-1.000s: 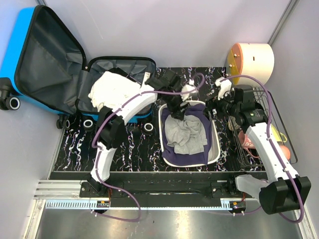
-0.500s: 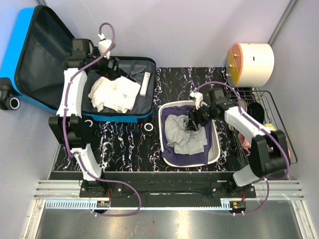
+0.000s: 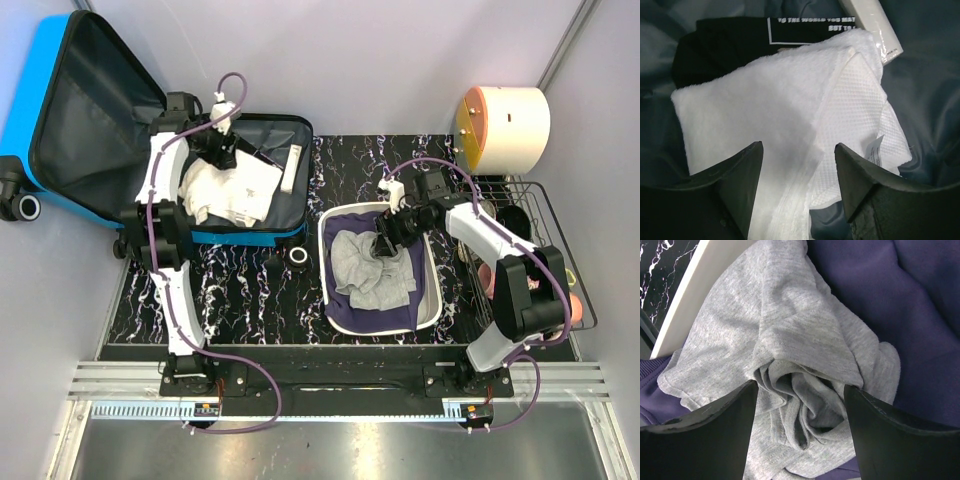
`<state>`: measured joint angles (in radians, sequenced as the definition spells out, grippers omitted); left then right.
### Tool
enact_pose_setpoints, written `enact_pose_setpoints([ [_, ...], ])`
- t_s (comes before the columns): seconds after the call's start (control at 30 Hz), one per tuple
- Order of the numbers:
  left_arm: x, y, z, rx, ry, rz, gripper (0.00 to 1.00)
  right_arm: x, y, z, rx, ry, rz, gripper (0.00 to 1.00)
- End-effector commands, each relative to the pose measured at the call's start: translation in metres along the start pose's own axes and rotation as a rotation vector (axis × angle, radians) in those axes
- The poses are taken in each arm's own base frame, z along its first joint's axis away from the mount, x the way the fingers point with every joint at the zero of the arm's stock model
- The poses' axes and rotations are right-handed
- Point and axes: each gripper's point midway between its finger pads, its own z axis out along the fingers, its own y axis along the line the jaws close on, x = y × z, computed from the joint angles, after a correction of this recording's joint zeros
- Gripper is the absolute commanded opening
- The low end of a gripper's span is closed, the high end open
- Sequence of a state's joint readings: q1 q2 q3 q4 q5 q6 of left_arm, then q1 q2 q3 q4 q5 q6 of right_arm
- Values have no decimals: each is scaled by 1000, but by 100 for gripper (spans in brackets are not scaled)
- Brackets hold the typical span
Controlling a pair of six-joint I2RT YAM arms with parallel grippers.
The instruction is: Open, take out, and arrange the luggage
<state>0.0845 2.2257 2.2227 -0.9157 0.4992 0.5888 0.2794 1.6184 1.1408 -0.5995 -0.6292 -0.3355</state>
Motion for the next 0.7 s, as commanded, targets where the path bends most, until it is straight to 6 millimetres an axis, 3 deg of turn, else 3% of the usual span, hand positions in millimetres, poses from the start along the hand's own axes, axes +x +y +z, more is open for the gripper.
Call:
enact_pose_setpoints([
  [0.0,-36,-7,7,-43,-43,221,63,-12,-9,-4,28,-8,-6,79],
  [0.13,-29,-11,28,-81,27,334,59,-16,-13,-5,40,-11,-4,79],
  [0.3,-13,1,41,-143,124,407,59,-19,-17,-6,51,-17,2,79],
  [0.43,4,10,41,-175,196,439,59,-19,-18,-7,54,-16,3,79],
  [0.67,18,12,22,-195,254,477,46,-22,-16,-9,52,-26,2,79],
])
